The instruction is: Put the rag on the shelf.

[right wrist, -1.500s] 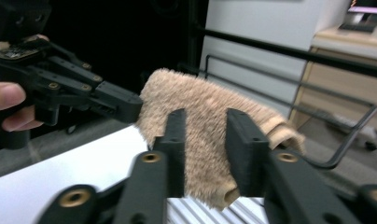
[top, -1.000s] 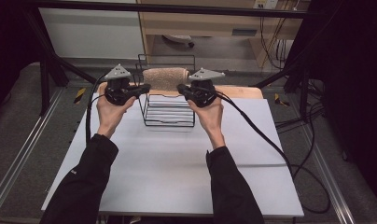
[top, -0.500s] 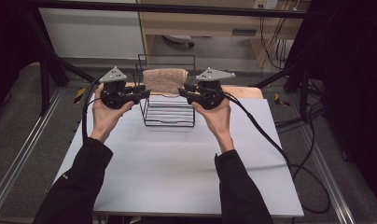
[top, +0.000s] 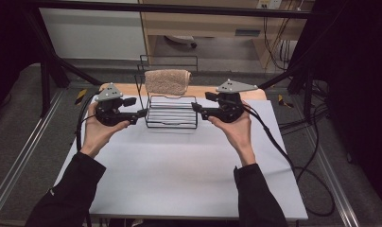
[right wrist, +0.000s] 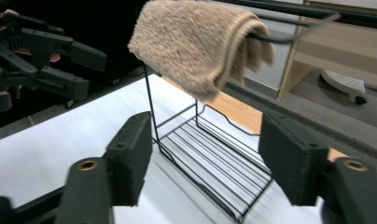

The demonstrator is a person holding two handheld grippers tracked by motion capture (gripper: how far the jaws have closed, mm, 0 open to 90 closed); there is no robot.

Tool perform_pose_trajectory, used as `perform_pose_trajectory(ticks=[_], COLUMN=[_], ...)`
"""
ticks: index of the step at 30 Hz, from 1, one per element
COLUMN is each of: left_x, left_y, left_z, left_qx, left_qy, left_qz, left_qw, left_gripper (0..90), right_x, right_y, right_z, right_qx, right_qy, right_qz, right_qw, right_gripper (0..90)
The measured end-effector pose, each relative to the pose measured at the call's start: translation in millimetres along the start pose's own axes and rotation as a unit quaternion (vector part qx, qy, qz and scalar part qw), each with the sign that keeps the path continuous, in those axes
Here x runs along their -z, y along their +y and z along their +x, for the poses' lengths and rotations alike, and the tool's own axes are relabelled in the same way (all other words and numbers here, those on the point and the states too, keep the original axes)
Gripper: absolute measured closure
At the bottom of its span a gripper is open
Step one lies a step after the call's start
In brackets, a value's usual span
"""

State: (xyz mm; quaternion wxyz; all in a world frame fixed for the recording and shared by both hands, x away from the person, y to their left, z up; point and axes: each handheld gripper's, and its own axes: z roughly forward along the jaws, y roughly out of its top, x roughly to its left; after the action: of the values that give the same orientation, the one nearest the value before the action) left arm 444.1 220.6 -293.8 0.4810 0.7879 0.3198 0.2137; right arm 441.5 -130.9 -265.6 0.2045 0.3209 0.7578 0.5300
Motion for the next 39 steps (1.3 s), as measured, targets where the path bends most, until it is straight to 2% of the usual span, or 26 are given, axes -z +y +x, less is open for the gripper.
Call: perform_pose_trajectory(ticks=[6,13,23,27,39], left_x=[2.1,2.9,5.6,6.0,6.2], left_y=[-19.1,-45.0,-82.4,-96.6,-133.8], left_z=[-6.1,-11.7,-17.8,-19.4,-20.5], left_qx=[0.006,0.011,0.025,0.030,0.038], left_qy=[0.000,0.009,0.000,-0.005,-0.009], left_qz=[0.007,0.035,0.045,0.045,0.065], left_qw=[1.0000,0.9993,0.9986,0.9986,0.9971], left_gripper=[19.9,8.8,7.7,7.7,7.7], right_x=[18.3,37.4,59.1,63.1,70.4], right_y=[-20.5,-46.7,-87.0,-106.9,-167.3], right_z=[-11.3,-24.9,-33.8,-34.8,-40.2], right_qx=[-0.007,-0.032,-0.045,-0.055,-0.087], right_qy=[-0.012,-0.012,-0.023,-0.020,-0.019], right_qz=[0.008,0.016,0.035,0.044,0.082], right_qw=[0.9999,0.9993,0.9981,0.9973,0.9927], right_gripper=[20.7,11.2,5.5,4.8,1.9])
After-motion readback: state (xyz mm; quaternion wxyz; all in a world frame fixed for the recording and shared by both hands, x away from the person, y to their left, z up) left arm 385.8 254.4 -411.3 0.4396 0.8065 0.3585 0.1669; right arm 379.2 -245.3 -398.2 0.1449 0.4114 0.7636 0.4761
